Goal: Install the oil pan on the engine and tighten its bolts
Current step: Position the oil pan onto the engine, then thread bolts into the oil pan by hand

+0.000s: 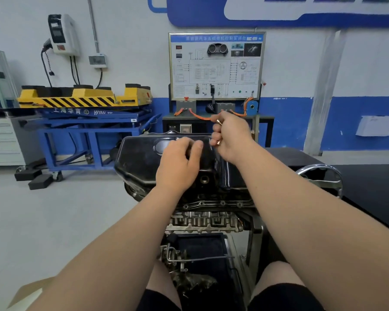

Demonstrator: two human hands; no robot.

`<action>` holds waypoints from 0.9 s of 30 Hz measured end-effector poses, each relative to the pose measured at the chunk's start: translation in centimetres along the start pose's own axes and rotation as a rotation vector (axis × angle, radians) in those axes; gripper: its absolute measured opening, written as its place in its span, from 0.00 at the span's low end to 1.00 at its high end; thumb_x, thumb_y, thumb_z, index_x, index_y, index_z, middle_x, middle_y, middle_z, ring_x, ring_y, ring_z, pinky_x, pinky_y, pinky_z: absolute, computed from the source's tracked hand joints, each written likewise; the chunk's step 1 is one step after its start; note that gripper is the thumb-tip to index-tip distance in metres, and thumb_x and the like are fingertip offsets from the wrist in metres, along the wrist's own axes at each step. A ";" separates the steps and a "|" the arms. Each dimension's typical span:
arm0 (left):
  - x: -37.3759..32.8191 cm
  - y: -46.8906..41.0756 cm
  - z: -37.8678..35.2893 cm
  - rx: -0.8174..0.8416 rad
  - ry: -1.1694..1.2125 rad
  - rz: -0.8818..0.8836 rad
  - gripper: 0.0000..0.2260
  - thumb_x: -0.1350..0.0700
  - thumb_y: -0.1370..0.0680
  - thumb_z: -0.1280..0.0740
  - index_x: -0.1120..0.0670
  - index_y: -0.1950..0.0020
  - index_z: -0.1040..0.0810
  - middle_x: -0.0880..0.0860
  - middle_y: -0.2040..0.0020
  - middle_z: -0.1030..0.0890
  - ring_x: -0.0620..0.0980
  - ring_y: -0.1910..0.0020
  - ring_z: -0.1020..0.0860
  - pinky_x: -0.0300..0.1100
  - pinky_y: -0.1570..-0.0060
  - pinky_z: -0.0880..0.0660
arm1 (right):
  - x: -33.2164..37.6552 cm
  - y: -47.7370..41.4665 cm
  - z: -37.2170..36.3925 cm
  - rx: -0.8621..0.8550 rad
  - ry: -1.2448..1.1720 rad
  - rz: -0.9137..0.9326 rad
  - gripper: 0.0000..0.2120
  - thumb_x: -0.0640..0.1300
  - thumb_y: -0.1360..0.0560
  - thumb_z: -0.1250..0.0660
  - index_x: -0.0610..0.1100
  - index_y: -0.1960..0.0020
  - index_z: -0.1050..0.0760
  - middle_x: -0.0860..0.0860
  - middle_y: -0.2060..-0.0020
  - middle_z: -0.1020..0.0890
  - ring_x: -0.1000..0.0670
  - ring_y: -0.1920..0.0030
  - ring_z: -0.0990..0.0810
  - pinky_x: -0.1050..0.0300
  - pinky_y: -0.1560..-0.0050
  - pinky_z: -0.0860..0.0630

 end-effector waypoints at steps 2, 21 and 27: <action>2.1 -0.3 1.6 -0.205 0.212 0.241 0.19 0.41 0.22 0.49 0.51 0.58 0.24 0.45 0.65 0.23 0.41 0.62 0.26 0.35 0.64 0.35 | -0.4 -0.3 -2.9 0.029 -0.079 -0.001 0.15 0.45 0.19 0.48 0.43 0.59 0.29 0.51 0.74 0.37 0.54 0.77 0.42 0.59 0.75 0.42; 8.0 0.7 3.4 -0.777 0.899 0.987 0.22 0.40 0.22 0.47 0.55 0.57 0.24 0.52 0.61 0.17 0.51 0.63 0.20 0.45 0.65 0.30 | -4.7 -0.2 -14.0 0.279 0.262 -0.108 0.15 0.48 0.19 0.44 0.43 0.56 0.24 0.52 0.74 0.31 0.54 0.75 0.34 0.59 0.69 0.33; 8.2 0.4 3.5 -0.757 0.854 0.967 0.27 0.39 0.21 0.50 0.59 0.54 0.22 0.55 0.59 0.17 0.52 0.64 0.21 0.45 0.64 0.29 | -4.7 -0.4 -13.9 0.307 0.252 -0.049 0.16 0.50 0.20 0.43 0.44 0.57 0.21 0.52 0.72 0.27 0.55 0.75 0.31 0.59 0.66 0.28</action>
Point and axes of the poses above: each hand's wrist, its own y-axis away from the middle knuckle, its own z-axis out of the back of the hand, x = y × z, the point moved 8 cm from there along -y, towards the middle knuckle
